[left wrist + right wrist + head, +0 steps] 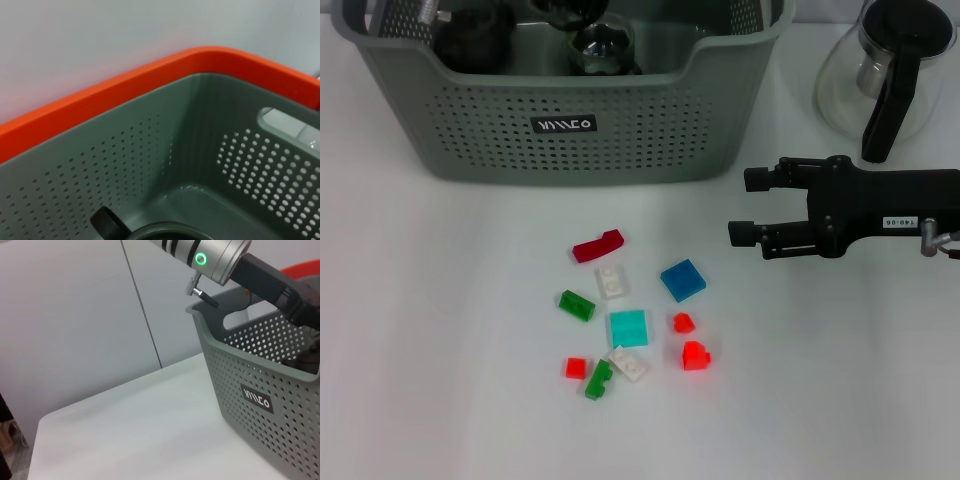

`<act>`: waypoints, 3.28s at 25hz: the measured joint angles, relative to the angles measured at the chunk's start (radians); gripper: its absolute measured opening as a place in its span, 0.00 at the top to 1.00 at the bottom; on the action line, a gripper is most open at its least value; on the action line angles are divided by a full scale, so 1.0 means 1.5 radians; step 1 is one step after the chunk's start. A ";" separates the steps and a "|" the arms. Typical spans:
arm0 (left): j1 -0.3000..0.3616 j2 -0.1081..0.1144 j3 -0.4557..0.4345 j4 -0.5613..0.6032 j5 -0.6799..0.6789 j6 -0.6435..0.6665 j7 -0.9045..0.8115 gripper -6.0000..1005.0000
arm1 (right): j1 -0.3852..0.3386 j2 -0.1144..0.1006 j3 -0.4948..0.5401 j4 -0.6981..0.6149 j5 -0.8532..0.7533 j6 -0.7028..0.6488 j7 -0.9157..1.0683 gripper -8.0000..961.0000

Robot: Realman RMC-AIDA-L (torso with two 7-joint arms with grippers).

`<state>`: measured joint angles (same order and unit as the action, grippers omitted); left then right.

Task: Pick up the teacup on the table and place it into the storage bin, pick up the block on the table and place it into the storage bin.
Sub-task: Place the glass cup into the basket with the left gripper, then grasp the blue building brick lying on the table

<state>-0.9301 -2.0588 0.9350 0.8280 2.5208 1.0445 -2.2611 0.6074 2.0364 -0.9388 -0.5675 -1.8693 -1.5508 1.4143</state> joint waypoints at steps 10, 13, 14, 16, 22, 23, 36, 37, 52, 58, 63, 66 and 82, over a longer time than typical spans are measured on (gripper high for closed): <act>-0.005 -0.007 0.006 -0.008 0.018 -0.008 -0.009 0.81 | 0.000 -0.001 -0.001 0.000 -0.006 0.002 0.000 0.10; -0.005 -0.008 0.002 -0.003 0.016 -0.003 -0.010 0.68 | 0.000 0.001 -0.001 0.000 -0.007 0.003 -0.002 0.10; -0.005 -0.008 0.000 0.003 0.015 0.001 -0.012 0.64 | 0.000 0.001 -0.001 0.000 -0.007 0.004 -0.003 0.10; -0.001 -0.008 -0.001 0.021 0.014 0.012 -0.018 0.56 | 0.000 0.001 -0.001 0.000 -0.008 0.003 -0.005 0.10; 0.049 -0.009 -0.041 0.202 -0.052 0.152 -0.034 0.36 | 0.000 -0.005 -0.001 -0.005 -0.008 -0.008 -0.006 0.10; 0.066 -0.008 -0.060 0.249 -0.098 0.210 -0.029 0.34 | 0.001 -0.008 -0.001 -0.006 -0.008 -0.012 -0.007 0.10; 0.278 -0.040 -0.103 0.315 -0.394 0.643 0.309 0.24 | 0.056 -0.027 -0.001 -0.014 -0.130 -0.047 0.005 0.10; 0.290 -0.045 -0.097 0.307 -0.392 0.643 0.327 0.24 | 0.068 -0.027 -0.001 -0.020 -0.148 -0.050 0.012 0.09; 0.344 -0.022 -0.136 0.028 -0.383 0.584 0.530 0.25 | 0.185 0.015 -0.036 -0.045 -0.322 -0.005 0.042 0.10; 0.343 -0.025 -0.136 0.024 -0.374 0.541 0.539 0.25 | 0.219 0.037 -0.107 -0.045 -0.366 0.064 0.052 0.10; 0.341 -0.026 -0.140 0.021 -0.377 0.539 0.538 0.25 | 0.242 0.044 -0.172 -0.038 -0.368 0.111 0.054 0.10; 0.340 -0.026 -0.143 0.020 -0.381 0.537 0.536 0.25 | 0.248 0.047 -0.204 -0.038 -0.366 0.132 0.054 0.10; 0.336 -0.031 -0.188 0.015 -0.381 0.514 0.531 0.13 | 0.270 0.050 -0.398 -0.028 -0.300 0.204 0.073 0.10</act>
<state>-0.4258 -2.1055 0.6537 0.8500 1.9490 1.8151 -1.4639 1.0130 2.1119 -1.5360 -0.6097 -2.3192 -1.2453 1.5237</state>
